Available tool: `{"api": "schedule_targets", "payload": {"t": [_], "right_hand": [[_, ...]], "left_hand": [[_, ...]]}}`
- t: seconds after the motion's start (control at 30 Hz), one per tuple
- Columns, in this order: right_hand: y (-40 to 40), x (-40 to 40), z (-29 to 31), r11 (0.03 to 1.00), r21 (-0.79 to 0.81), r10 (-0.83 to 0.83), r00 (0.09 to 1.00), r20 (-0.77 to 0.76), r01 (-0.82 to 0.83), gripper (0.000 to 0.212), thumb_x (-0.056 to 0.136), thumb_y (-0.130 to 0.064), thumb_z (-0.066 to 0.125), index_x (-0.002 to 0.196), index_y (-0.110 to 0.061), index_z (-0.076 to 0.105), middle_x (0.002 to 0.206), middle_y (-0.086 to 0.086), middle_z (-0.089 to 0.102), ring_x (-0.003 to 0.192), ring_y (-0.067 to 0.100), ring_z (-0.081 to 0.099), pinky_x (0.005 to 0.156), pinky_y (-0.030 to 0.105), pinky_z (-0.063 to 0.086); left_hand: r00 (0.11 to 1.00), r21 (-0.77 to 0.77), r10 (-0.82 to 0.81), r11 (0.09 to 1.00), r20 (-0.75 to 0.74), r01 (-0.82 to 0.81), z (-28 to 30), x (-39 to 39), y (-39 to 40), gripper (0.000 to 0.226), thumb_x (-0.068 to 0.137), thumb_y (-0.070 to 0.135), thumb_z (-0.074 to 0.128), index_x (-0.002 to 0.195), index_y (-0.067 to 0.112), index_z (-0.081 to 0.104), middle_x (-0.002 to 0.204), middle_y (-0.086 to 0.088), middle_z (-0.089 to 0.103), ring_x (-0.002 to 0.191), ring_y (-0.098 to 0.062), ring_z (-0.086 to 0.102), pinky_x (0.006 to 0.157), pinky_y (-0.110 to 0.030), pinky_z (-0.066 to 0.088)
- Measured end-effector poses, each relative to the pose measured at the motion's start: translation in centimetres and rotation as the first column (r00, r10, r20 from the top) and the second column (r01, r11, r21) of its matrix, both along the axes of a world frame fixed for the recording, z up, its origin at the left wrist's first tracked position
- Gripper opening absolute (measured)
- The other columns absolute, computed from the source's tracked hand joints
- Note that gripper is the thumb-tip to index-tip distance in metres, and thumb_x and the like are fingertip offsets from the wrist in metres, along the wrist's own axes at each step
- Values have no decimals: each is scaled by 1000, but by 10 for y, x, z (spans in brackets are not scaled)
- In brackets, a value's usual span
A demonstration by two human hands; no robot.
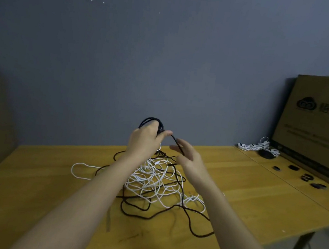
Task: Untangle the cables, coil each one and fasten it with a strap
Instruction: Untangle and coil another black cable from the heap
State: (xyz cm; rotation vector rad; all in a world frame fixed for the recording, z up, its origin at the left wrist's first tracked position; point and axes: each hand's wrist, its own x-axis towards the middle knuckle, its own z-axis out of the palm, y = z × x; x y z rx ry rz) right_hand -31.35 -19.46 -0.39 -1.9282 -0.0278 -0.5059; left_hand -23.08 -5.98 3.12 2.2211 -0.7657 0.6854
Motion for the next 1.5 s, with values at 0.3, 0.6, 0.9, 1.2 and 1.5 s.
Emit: {"api": "schedule_targets", "payload": {"t": [0.3,0.6,0.9,1.2,1.5], "right_hand": [[-15,15,21,968,198,-180,977,112,156,22,104,-19,36,91,-14,53,63,-1,50,59,8,58,70,36,53],[-37,17,46,679,-462,-338,802,493,571,30,101,-34,39,98,-12,58,72,1,59,72,26,50,58,36,39],[-2,25,4,583,-764,-369,928,54,277,21,100,-31,36,102,-16,51,91,12,65,83,36,59,60,35,37],[28,14,-60,997,81,-6,1000,-29,8,17,103,-16,37,115,-15,49,67,1,49,53,11,42,49,23,36],[32,-6,-64,881,-469,60,998,-8,-57,22,100,-19,46,119,-17,57,63,-16,46,51,1,44,53,23,33]], "left_hand": [[970,-238,-194,959,-146,156,27,1,-4,45,92,51,52,72,13,38,65,-3,42,57,-17,40,55,-33,30],[642,-445,-622,778,-447,443,17,-28,18,50,83,62,33,55,21,24,41,10,24,39,-10,22,60,-25,35],[346,-735,-881,464,-324,494,-6,-31,18,39,93,38,48,64,18,31,44,10,23,38,-8,22,56,-24,39],[443,-961,-877,257,-188,102,-13,-15,2,27,105,19,33,83,9,47,51,8,39,42,-4,34,56,-17,33],[900,-176,-273,959,-341,224,-42,-4,10,30,100,44,35,103,14,33,94,-4,57,80,-23,58,79,-42,49]]}}
